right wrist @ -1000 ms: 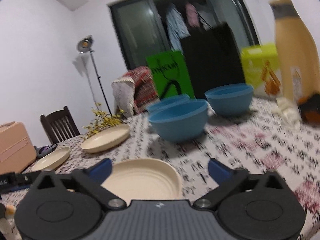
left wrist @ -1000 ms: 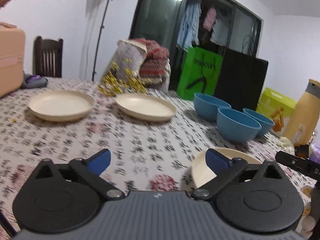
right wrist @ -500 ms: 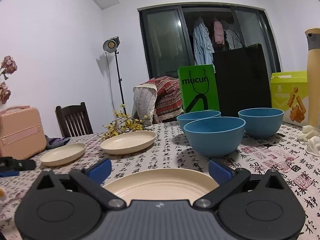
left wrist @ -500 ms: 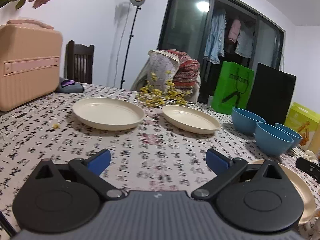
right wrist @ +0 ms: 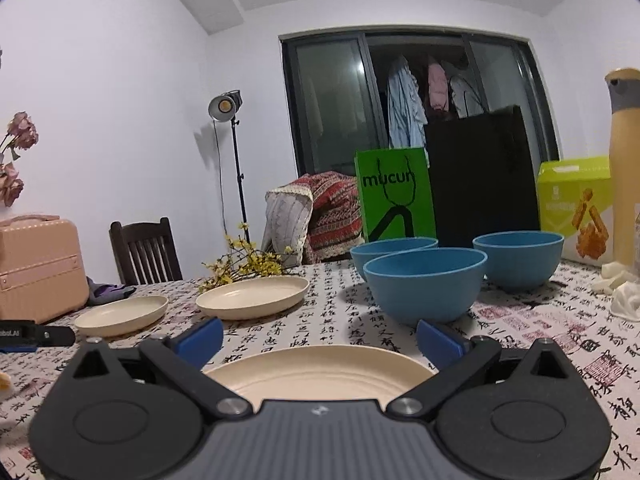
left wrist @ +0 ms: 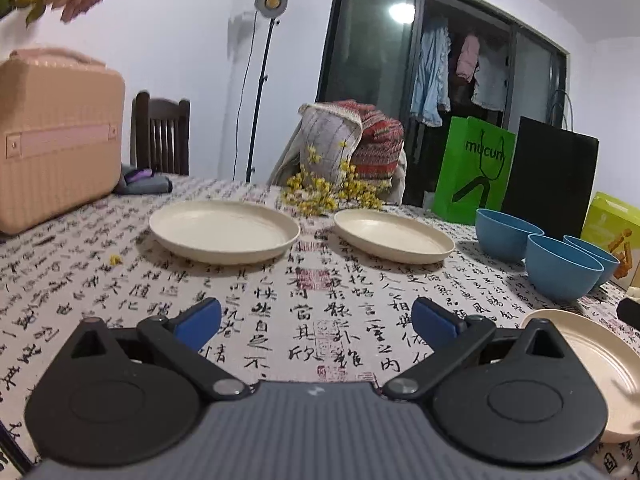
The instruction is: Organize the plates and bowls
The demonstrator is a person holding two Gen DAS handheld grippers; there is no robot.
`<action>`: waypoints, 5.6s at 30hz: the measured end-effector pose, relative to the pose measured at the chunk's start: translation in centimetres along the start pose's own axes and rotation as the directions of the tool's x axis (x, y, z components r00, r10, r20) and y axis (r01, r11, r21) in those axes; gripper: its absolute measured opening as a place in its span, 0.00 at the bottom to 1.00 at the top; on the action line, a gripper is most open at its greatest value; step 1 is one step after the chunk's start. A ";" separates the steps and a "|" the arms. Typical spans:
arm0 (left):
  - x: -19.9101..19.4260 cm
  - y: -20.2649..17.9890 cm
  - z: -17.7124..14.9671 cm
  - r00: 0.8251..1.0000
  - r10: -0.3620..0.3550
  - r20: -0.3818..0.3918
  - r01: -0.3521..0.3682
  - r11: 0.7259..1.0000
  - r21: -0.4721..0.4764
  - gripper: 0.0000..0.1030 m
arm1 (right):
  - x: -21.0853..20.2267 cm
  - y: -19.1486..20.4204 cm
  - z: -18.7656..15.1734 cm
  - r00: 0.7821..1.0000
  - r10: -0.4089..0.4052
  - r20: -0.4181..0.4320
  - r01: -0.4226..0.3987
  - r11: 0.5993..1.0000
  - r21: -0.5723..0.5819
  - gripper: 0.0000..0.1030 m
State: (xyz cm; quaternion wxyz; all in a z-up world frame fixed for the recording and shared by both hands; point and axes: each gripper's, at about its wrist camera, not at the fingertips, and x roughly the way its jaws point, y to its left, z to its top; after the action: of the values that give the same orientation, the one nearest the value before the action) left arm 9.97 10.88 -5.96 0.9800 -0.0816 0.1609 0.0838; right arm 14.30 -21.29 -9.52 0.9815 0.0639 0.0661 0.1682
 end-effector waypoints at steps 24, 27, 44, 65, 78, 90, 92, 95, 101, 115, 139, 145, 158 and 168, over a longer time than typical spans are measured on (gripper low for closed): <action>-0.6 -1.3 -0.5 0.999 0.021 0.040 -0.024 0.996 0.081 1.00 | -0.5 0.1 -0.1 1.000 0.003 0.018 -0.004 1.000 0.007 1.00; -0.8 -1.5 -0.6 0.999 0.016 0.050 -0.021 0.996 0.092 1.00 | -0.5 0.1 -0.1 1.000 0.001 0.019 -0.001 1.000 0.005 1.00; -1.5 -2.2 -1.0 0.995 0.027 0.092 -0.038 0.991 0.130 1.00 | -0.5 0.1 -0.1 1.000 0.001 0.020 -0.001 1.000 0.005 1.00; -1.9 -2.1 -1.1 0.994 0.013 0.112 -0.028 0.991 0.131 1.00 | -0.5 0.4 0.0 1.000 0.001 0.023 -0.001 1.000 0.001 1.00; -1.7 -2.0 -0.9 0.993 0.046 0.108 -0.059 0.991 0.117 1.00 | -0.9 2.0 -0.3 0.999 -0.022 0.048 0.027 0.994 -0.106 1.00; -2.2 0.0 1.0 0.998 0.006 0.063 -0.009 0.999 0.049 1.00 | 0.2 6.2 2.0 0.994 0.098 -0.039 -0.102 0.987 -0.124 1.00; -2.5 0.5 1.8 0.998 0.005 0.068 -0.008 0.999 0.044 1.00 | 0.8 7.0 2.7 0.991 0.123 -0.058 -0.129 0.986 -0.109 1.00; -2.9 1.4 3.2 0.998 -0.008 0.069 0.006 0.999 0.032 1.00 | 2.3 7.9 3.9 0.985 0.148 -0.093 -0.154 0.986 -0.069 1.00; -2.8 4.2 6.4 0.998 -0.041 0.040 0.043 0.998 -0.050 1.00 | 5.4 10.2 6.1 0.967 0.182 -0.180 -0.185 0.983 0.000 1.00; 0.6 10.5 11.8 0.999 0.040 -0.006 -0.041 0.989 -0.143 1.00 | 14.4 16.8 8.9 0.863 0.312 -0.397 -0.300 0.949 0.096 1.00; 9.8 17.7 14.8 0.975 0.153 -0.162 -0.200 0.924 -0.325 1.00 | 31.0 22.9 7.4 0.697 0.288 -0.656 -0.193 0.957 0.216 0.92; 12.9 18.9 14.6 0.963 0.174 -0.206 -0.243 0.890 -0.385 1.00 | 33.3 23.8 6.6 0.694 0.267 -0.668 -0.183 0.964 0.195 0.85; 16.8 20.5 11.0 0.945 0.208 -0.251 -0.295 0.874 -0.386 1.00 | 37.1 24.6 4.7 0.676 0.210 -0.706 -0.151 0.978 0.146 0.38; 17.2 20.6 10.0 0.945 0.208 -0.252 -0.292 0.885 -0.363 1.00 | 38.2 24.8 4.3 0.698 0.188 -0.691 -0.159 0.981 0.107 0.17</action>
State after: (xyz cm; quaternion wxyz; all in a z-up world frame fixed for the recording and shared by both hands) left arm 25.08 35.18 -5.02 0.9021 -0.2644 0.2501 0.2318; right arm 42.67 14.42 -5.76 0.8620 0.0210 0.4284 0.2702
